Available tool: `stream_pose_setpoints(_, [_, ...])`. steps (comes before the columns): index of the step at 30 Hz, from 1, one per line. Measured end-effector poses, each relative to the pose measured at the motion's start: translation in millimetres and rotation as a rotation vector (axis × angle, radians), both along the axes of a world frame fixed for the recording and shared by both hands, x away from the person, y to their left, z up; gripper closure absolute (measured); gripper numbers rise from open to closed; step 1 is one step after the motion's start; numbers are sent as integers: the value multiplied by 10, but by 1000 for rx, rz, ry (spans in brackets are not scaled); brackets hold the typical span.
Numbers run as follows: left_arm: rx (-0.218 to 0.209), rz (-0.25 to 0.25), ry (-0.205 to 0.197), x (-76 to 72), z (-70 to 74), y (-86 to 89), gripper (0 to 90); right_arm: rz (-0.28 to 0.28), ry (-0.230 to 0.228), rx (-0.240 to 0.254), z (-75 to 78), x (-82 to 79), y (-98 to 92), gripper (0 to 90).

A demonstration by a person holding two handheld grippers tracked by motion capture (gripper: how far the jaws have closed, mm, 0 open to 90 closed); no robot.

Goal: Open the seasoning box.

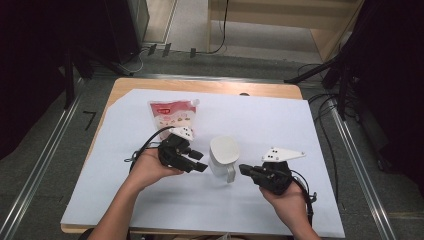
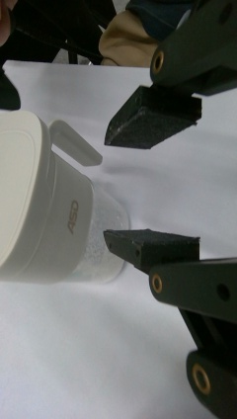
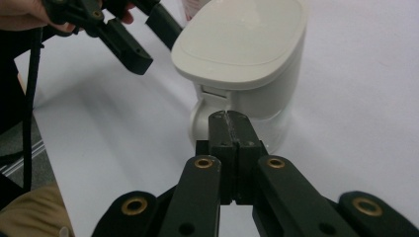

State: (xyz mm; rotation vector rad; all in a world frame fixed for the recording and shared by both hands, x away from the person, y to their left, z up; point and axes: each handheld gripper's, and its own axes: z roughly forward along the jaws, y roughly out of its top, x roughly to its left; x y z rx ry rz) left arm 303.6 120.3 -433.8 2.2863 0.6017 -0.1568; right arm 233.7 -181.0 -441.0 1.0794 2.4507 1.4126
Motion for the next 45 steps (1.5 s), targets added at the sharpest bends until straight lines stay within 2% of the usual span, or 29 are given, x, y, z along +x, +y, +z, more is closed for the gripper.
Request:
stream_pose_setpoints(2, [3, 8, -14, 11, 10, 21, 475, 9, 0, 0, -3, -13, 29, 900])
stream_pose_setpoints(7, [9, 13, -15, 39, 11, 57, 409, 30, 12, -5, -23, -53, 121, 900])
stream_pose_setpoints(19, [26, 26, -25, 78, 9, 85, 391, 82, 34, -20, -125, -102, 334, 900])
stream_pose_setpoints(29, [22, 24, -33, 88, 3, 85, 377, 77, 27, -23, -203, -82, 452, 900])
stream_pose_setpoints(45, [16, 38, -39, 85, -6, 71, 376, 71, 39, -27, -245, -39, 445, 900])
